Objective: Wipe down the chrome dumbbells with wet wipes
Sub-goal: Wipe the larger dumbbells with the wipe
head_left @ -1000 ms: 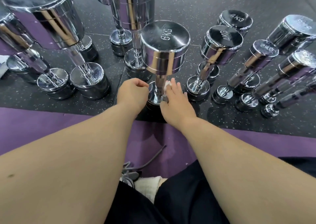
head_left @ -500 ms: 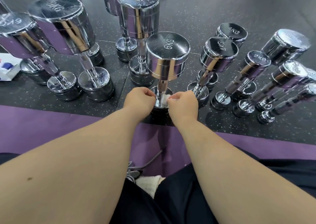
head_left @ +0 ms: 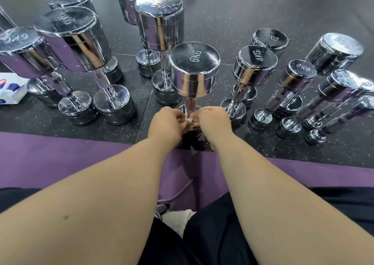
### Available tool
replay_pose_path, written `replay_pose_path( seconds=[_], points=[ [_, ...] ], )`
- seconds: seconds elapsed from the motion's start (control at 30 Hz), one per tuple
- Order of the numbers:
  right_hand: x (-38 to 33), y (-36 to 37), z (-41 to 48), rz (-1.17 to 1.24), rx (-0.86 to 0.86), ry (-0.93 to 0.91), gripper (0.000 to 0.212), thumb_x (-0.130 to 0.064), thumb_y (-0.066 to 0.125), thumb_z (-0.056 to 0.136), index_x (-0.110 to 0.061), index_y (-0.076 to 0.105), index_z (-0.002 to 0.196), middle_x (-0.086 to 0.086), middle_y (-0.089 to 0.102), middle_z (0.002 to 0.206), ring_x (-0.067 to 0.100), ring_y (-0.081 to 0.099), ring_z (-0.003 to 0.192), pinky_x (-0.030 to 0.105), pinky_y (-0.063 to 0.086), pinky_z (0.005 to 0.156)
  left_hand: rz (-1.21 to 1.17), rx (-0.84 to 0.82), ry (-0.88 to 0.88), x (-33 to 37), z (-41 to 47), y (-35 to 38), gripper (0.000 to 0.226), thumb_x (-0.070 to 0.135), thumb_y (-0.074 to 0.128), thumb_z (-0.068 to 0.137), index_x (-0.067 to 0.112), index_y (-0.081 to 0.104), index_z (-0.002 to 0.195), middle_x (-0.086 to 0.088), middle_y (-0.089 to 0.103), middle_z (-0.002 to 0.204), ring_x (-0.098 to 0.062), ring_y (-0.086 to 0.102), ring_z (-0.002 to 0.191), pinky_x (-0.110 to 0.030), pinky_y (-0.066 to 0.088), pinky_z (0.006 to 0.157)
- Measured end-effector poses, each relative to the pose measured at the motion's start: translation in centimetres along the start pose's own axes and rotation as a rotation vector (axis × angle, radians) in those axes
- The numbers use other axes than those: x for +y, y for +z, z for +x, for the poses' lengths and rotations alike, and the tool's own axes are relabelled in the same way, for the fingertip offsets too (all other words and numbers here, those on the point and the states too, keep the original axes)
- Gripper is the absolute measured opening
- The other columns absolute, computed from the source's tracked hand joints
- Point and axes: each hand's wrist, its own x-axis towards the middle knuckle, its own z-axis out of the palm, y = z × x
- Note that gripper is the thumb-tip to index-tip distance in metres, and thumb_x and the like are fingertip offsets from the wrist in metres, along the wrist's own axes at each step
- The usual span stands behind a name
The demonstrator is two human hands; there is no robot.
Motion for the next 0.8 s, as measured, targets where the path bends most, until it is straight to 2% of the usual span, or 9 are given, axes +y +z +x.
replay_pose_path(
  seconds=[0.1, 0.17, 0.23, 0.3, 0.4, 0.5, 0.6, 0.73, 0.8],
  points=[
    [0.5, -1.6, 0.7, 0.048, 0.185, 0.058, 0.025, -0.019, 0.052, 0.072, -0.002, 0.069, 0.079, 0.012, 0.067, 0.072, 0.023, 0.051, 0.065, 0.035, 0.043, 0.060, 0.046, 0.064, 0.031, -0.4, 0.7, -0.1, 0.018, 0.022, 0.061, 0.091, 0.020, 0.077, 0.098, -0.008, 0.068, 0.103, -0.030, 0.062, 0.098, -0.029, 0.046, 0.077],
    [1.2, -2.0, 1.0, 0.081, 0.253, 0.107, 0.024, -0.015, 0.051, 0.078, 0.001, 0.068, 0.084, 0.011, 0.068, 0.076, 0.020, 0.045, 0.066, 0.031, 0.037, 0.060, 0.025, 0.086, 0.054, -0.2, 1.4, -0.2, 0.024, 0.012, 0.054, 0.090, 0.021, 0.077, 0.089, -0.002, 0.070, 0.093, -0.027, 0.063, 0.091, -0.029, 0.048, 0.077],
    [1.7, -1.4, 1.3, 0.087, 0.266, 0.142, 0.020, -0.015, 0.052, 0.078, -0.004, 0.069, 0.077, 0.005, 0.063, 0.070, 0.023, 0.046, 0.067, 0.032, 0.039, 0.061, -0.007, 0.071, 0.077, 0.5, 2.1, 0.0, 0.032, 0.005, 0.049, 0.089, 0.025, 0.072, 0.079, 0.009, 0.064, 0.075, -0.021, 0.058, 0.080, -0.024, 0.039, 0.069],
    [1.9, -0.8, 1.6, 0.063, 0.256, 0.142, 0.018, -0.016, 0.053, 0.078, -0.011, 0.069, 0.071, 0.003, 0.065, 0.072, 0.024, 0.051, 0.069, 0.035, 0.046, 0.065, -0.062, 0.037, 0.092, 1.0, 2.4, 0.2, 0.039, 0.003, 0.046, 0.091, 0.032, 0.070, 0.081, 0.013, 0.060, 0.070, -0.017, 0.049, 0.075, -0.016, 0.029, 0.063],
    [2.3, -0.8, 2.4, 0.041, 0.251, 0.116, 0.019, -0.015, 0.053, 0.082, -0.014, 0.070, 0.075, 0.004, 0.070, 0.082, 0.022, 0.057, 0.075, 0.033, 0.049, 0.070, 0.011, -0.017, 0.121, -0.5, 1.9, 0.4, 0.033, 0.017, 0.046, 0.100, 0.033, 0.069, 0.118, 0.004, 0.071, 0.102, -0.022, 0.059, 0.095, -0.021, 0.037, 0.075],
    [2.6, -0.7, 2.7, 0.041, 0.233, 0.131, 0.019, -0.014, 0.052, 0.084, -0.014, 0.070, 0.078, 0.003, 0.069, 0.081, 0.021, 0.056, 0.074, 0.028, 0.046, 0.065, 0.103, -0.015, 0.081, -1.8, 0.5, 0.3, 0.035, 0.027, 0.043, 0.104, 0.037, 0.058, 0.133, 0.004, 0.062, 0.133, -0.023, 0.057, 0.120, -0.026, 0.043, 0.094],
    [2.7, -0.4, 2.2, 0.049, 0.178, 0.115, 0.022, -0.013, 0.050, 0.083, -0.023, 0.068, 0.079, -0.002, 0.068, 0.083, 0.020, 0.058, 0.079, 0.030, 0.049, 0.070, 0.103, 0.029, 0.053, -0.8, 0.0, 1.1, 0.038, 0.018, 0.040, 0.103, 0.031, 0.058, 0.135, 0.001, 0.062, 0.134, -0.026, 0.056, 0.120, -0.029, 0.041, 0.096],
    [2.0, -0.1, 1.8, 0.149, 0.072, 0.031, 0.034, -0.009, 0.048, 0.080, -0.028, 0.068, 0.100, -0.010, 0.065, 0.096, 0.017, 0.062, 0.089, 0.035, 0.053, 0.082, -0.017, 0.031, -0.030, -0.6, 2.4, 2.0, 0.039, 0.017, 0.038, 0.101, 0.022, 0.055, 0.136, -0.007, 0.061, 0.132, -0.030, 0.054, 0.119, -0.028, 0.037, 0.092],
    [1.3, 0.3, 1.9, 0.211, 0.000, -0.021, 0.036, -0.011, 0.051, 0.071, -0.034, 0.067, 0.094, -0.010, 0.066, 0.099, 0.017, 0.065, 0.093, 0.044, 0.055, 0.090, -0.069, 0.003, -0.060, -0.7, 3.7, 2.0, 0.032, 0.021, 0.036, 0.102, 0.014, 0.063, 0.120, -0.010, 0.066, 0.119, -0.031, 0.056, 0.108, -0.028, 0.036, 0.082]
  ],
)
